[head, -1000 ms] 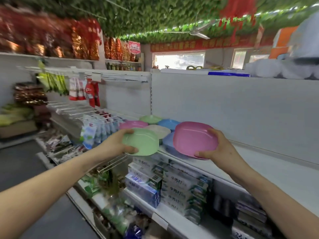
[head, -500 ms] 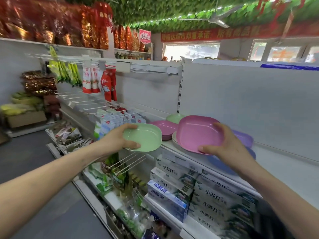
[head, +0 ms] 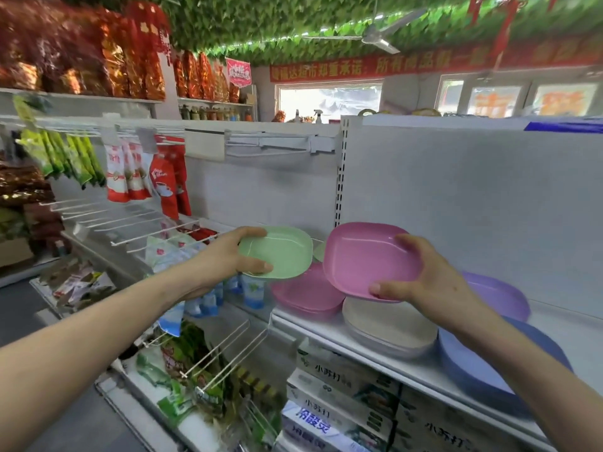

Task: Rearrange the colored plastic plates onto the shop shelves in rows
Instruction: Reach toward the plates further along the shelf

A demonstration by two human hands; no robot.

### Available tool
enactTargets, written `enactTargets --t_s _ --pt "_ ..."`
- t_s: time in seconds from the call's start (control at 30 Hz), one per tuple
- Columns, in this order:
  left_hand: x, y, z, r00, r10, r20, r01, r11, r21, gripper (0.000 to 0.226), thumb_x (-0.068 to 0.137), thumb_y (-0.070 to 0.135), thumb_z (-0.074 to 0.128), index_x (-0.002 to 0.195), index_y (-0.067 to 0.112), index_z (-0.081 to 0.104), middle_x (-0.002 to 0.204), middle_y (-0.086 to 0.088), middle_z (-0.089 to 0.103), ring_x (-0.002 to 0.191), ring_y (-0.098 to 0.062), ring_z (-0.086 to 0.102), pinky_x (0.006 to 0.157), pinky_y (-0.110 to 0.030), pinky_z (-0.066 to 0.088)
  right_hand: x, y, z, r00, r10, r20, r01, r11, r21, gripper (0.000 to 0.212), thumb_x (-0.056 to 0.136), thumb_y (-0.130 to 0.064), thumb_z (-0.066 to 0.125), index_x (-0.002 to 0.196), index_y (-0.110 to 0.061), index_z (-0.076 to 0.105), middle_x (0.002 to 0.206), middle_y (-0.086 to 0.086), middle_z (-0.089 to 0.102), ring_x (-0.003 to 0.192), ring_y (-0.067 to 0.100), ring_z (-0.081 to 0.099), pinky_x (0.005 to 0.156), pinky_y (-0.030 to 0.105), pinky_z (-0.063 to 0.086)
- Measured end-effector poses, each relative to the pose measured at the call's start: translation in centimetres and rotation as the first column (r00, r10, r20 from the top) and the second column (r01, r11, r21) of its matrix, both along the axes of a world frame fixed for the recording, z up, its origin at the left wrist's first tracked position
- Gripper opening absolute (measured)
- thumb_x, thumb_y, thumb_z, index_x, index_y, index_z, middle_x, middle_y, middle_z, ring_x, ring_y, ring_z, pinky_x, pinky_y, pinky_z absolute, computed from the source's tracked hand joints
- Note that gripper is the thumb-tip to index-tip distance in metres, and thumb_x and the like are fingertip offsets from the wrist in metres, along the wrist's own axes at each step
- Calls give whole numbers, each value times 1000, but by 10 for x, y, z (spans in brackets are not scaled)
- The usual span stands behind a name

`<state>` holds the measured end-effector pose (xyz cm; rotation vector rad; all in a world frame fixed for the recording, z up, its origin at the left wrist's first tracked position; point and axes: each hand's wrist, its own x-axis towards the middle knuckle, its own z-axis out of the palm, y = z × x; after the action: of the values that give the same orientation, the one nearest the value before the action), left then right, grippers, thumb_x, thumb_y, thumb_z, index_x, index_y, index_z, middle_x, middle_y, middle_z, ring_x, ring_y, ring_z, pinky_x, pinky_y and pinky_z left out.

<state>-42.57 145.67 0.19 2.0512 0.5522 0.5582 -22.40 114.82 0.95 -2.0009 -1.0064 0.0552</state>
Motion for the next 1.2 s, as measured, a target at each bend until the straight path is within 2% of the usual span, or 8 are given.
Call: enactTargets --t_s 0.2,0.33,0.5,0.7,0.8,0.93,1.07,1.2 --pt "64 32 -5 993 -113 27 115 988 -103 71 72 19 93 133 35 60 130 2 60 115 -18 63 98 -37 57 5 0 -3 989 -138 -47 136 990 -33 101 67 -38 95 152 -32 41 142 -14 48 129 12 49 105 34 41" --pt "99 42 -6 974 -223 21 224 965 -133 71 75 10 89 137 23 57 128 -5 59 108 -19 65 77 -25 60 -4 -10 -4 970 -222 -100 213 972 -99 101 66 -37 95 152 -34 41 142 -14 49 124 11 50 99 30 41" --pt "141 50 -5 947 -321 -31 317 944 -96 74 75 12 90 140 20 54 125 -2 57 106 -20 65 89 -37 61 -23 -32 -1 928 -359 -97 350 931 -99 96 66 -36 95 149 -36 45 142 -13 51 125 13 52 99 33 41" --pt "177 46 -15 920 -378 -102 375 926 -45 68 78 17 88 136 24 55 116 0 59 81 -13 56 63 -24 47 -45 -52 -5 858 -503 -102 500 864 -56 91 62 -36 96 140 -45 50 124 -31 51 108 -1 55 99 44 50" --pt "194 44 -22 894 -414 -170 422 906 13 78 77 23 90 145 23 52 138 1 54 110 -16 56 82 -23 46 -50 -58 -5 830 -546 -111 546 837 -37 89 62 -31 96 136 -46 50 123 -28 51 105 -1 55 98 45 49" --pt "213 44 -29 843 -406 -352 493 846 203 89 75 45 89 152 28 47 158 -3 38 143 -23 39 114 -30 34 -52 -63 -1 817 -568 -99 567 823 -42 88 65 -28 96 139 -44 52 128 -13 56 110 9 57 97 42 46" --pt "223 48 -32 799 -319 -510 515 801 306 100 62 76 79 150 44 45 153 -10 29 145 -31 30 124 -38 26 -51 -63 3 816 -570 -96 569 821 -48 92 62 -32 96 142 -42 51 125 -19 55 115 14 57 100 44 48" --pt "226 51 -33 769 -310 -559 542 780 314 90 71 73 77 150 49 43 146 -10 26 143 -34 30 125 -41 24 -49 -55 5 821 -561 -105 558 828 -58 94 58 -45 94 140 -48 50 129 -21 53 113 6 56 100 46 50"
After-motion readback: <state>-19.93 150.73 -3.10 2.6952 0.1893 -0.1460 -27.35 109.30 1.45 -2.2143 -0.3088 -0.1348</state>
